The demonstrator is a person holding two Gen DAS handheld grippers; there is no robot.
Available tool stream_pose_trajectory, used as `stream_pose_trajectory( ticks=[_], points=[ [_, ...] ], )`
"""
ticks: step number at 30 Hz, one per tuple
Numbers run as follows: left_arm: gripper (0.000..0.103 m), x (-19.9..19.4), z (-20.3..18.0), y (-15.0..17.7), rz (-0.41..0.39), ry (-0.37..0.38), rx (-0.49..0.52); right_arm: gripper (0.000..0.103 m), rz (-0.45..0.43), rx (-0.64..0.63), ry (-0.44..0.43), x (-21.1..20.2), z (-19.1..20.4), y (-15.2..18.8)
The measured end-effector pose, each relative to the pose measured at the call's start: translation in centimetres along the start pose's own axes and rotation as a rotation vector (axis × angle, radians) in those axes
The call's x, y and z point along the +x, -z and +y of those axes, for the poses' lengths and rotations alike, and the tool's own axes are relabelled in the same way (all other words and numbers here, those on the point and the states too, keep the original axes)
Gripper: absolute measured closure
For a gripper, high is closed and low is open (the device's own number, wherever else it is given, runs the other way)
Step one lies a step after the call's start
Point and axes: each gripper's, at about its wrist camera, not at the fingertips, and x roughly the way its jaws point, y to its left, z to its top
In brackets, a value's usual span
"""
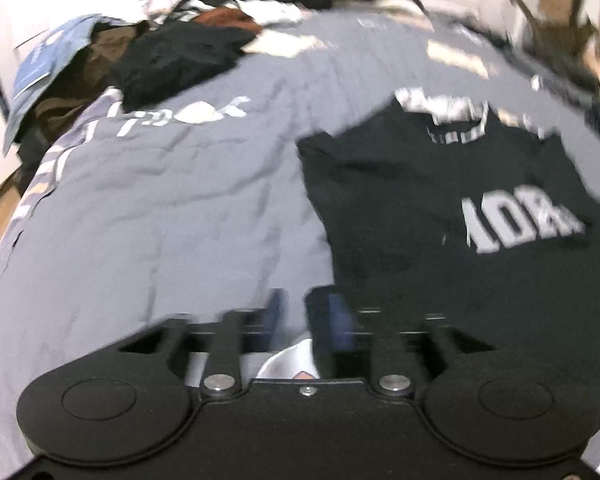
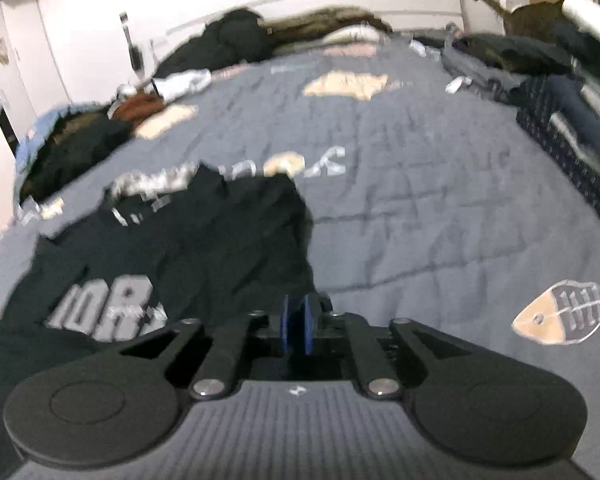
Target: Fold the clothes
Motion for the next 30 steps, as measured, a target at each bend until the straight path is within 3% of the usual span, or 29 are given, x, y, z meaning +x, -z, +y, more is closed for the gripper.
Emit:
stream_pose_trajectory(
  ticks=[3,7,11,12,13,14,15,17,19,25,30],
  points=[
    [0.047,-0.9,1.1,0.5,-0.007,0.036,-0.068,0.058,-0.031,0.008,-0.01,-1.8,-1.0,-0.5],
    [0.047,0.4,1.2,1.0,0.038,0.055,-0.109,0.053,0.034,0.004,-0.031,-1.1,-2.0,0.3],
    [0.047,2.1,1.2,1.4,0.067,0.103,-0.173,0.051,0.12,-0.076,-0.029,1.1,-0.8,1.9],
    [0.054,2.5,1.1,1.4,0.072,0.116,-0.178,0.051,0.134,-0.083,-0.03,1.6,-0.6,2.2],
    [0.084,2.8,0.9,1.3,0.073,0.13,-0.168,0.051,0.141,-0.084,-0.032,2.1,-0.4,2.4],
    [0.094,3.0,0.7,1.3,0.076,0.151,-0.152,0.051,0.135,-0.066,-0.02,2.4,-0.3,2.6],
    [0.095,3.1,0.5,1.3,0.074,0.159,-0.145,0.053,0.125,-0.038,0.0,2.7,-0.3,2.6],
    [0.097,2.6,0.2,1.3,0.052,0.154,-0.126,0.076,0.112,0.052,-0.007,3.1,-0.6,2.7],
    [0.098,1.6,0.3,1.2,0.009,0.16,-0.138,0.092,0.091,0.073,-0.018,3.0,-0.6,2.6],
    [0.098,-1.6,1.3,-0.3,-0.139,0.194,-0.196,0.098,-0.028,0.139,-0.105,0.1,-0.9,0.8],
    [0.099,-1.9,1.5,-3.7,-0.197,0.2,-0.197,0.098,-0.113,0.17,-0.128,-1.5,-1.3,-1.8]
  ],
)
